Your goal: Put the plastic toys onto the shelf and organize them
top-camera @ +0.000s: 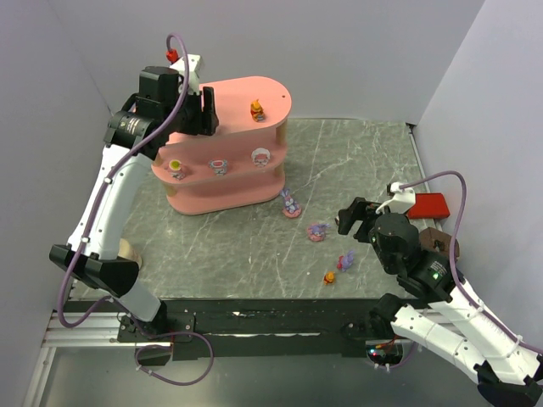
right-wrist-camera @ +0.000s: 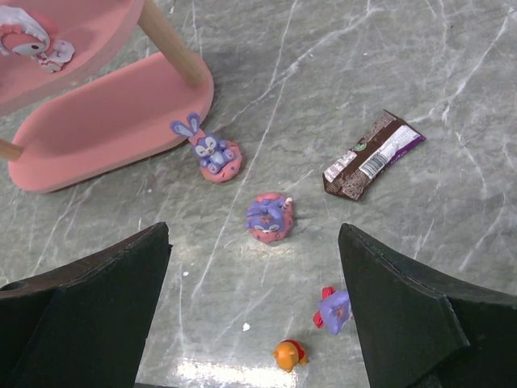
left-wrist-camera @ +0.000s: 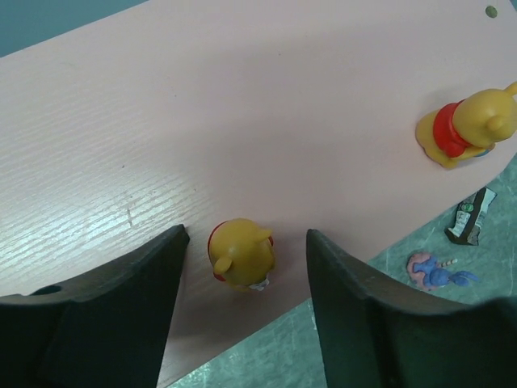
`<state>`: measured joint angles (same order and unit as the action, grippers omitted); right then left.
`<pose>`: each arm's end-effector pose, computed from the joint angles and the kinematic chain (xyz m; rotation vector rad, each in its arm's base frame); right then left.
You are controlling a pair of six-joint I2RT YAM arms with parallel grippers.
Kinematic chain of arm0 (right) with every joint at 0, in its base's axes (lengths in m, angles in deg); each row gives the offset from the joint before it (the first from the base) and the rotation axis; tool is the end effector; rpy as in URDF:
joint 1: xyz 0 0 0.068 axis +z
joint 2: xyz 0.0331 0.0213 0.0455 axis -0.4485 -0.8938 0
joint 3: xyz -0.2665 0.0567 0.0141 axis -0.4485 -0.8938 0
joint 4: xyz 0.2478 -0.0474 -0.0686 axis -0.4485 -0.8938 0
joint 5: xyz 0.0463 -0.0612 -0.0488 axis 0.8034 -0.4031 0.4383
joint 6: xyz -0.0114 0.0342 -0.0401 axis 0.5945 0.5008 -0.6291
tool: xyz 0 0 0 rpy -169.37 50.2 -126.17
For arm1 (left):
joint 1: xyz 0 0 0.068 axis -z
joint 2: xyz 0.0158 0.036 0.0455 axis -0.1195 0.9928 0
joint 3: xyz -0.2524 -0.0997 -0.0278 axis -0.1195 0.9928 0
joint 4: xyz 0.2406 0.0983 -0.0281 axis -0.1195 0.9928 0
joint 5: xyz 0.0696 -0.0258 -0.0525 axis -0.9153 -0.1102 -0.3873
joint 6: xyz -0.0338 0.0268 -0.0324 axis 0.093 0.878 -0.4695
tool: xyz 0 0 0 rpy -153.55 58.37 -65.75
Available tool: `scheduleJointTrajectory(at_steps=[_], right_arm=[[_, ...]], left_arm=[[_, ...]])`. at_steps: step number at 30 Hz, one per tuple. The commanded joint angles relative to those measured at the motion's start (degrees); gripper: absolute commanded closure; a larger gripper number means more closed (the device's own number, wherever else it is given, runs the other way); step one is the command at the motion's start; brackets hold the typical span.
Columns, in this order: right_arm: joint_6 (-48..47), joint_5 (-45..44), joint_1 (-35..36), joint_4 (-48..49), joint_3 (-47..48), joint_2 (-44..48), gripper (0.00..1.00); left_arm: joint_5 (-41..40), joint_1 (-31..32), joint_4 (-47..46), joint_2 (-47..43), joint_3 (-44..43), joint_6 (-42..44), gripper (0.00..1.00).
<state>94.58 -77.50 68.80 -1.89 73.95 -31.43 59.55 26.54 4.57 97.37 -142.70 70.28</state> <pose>0.1042 0.0688 0.3351 0.1562 1.9192 0.2968 0.3016 -0.1080 0.4871 0.1915 2.0382 -0.3173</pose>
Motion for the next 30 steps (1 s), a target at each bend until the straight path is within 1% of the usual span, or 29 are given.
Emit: scheduleJointTrajectory(at_steps=[1,4,7,11,16,19,27,30], right_arm=[[-0.11,-0.68,-0.40,2.08,-0.11,-0.39,0.08],[-0.11,-0.60,-0.40,1.99,-0.11,-0.57,0.08],[-0.03,-0.51,-0.49,1.82,0.06,-0.66,0.08],[0.06,-0.60,-0.49,1.91,0.06,-0.66,0.08],[0.23,-0.33,-0.58,1.91,-0.02,-0.74,0.08],[0.32,-0.16,-0.58,1.91,-0.02,-0.66,0.08],[0.15,-0.25,-0.58,1.82,-0.20,-0.22,0.08],[0.15,-0.33,-0.58,1.82,-0.20,-0.13,0.08]], left_arm=[[0.28,-0.52,-0.02,-1.24,-0.06,-0.45,0.29],[0.01,-0.52,-0.46,-1.85,-0.06,-0.63,0.18],[0.10,-0.52,-0.99,-3.00,0.29,-0.98,0.18],[0.98,-0.52,-2.39,-5.28,2.22,-1.42,0.25],[1.94,-0.52,-2.48,-5.37,3.63,-1.86,0.41],[1.94,-0.61,-2.75,-5.02,3.90,-2.12,0.46],[1.51,-0.52,-2.57,-3.44,3.19,-2.56,0.47],[1.94,-0.52,-2.92,-3.09,3.20,-2.83,0.49]])
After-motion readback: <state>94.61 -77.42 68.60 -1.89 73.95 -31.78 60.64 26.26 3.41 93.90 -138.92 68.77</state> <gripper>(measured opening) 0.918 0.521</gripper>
